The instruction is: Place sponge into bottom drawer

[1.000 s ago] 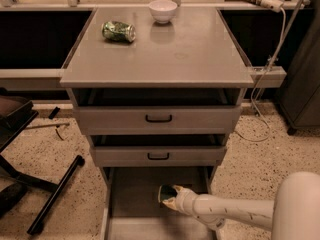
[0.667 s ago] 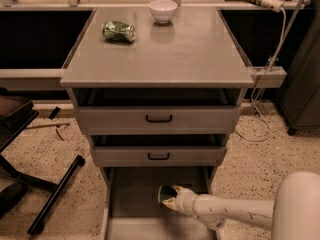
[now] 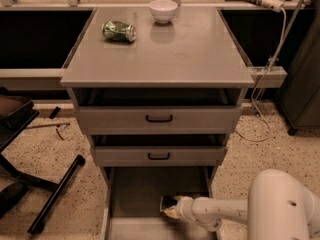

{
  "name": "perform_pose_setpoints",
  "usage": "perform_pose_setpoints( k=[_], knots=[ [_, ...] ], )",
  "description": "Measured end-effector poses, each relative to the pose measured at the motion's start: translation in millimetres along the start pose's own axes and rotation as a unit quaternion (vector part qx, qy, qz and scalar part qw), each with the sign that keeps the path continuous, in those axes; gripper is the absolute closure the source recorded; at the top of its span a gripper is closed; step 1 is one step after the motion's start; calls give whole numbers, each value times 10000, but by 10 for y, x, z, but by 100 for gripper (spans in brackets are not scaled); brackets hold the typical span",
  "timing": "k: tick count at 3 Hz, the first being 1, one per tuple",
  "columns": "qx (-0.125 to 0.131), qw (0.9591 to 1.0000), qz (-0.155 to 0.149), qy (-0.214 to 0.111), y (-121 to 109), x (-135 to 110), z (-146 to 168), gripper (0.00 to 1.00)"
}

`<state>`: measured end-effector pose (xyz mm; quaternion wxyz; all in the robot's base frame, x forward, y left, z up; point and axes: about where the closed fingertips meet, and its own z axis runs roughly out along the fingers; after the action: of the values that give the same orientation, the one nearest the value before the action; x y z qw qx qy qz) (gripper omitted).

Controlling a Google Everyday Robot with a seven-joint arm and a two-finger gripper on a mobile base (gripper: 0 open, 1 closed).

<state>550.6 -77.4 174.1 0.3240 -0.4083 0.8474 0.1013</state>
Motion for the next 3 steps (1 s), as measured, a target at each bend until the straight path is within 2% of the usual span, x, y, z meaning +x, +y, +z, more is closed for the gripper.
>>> perform_pose_setpoints(
  k=[1,2,3],
  knots=[
    [-279,9991,125,279,126,340,298,100],
    [-295,9991,128,294,131,368,325,100],
    [-296,9990,128,294,132,368,325,83]
  ],
)
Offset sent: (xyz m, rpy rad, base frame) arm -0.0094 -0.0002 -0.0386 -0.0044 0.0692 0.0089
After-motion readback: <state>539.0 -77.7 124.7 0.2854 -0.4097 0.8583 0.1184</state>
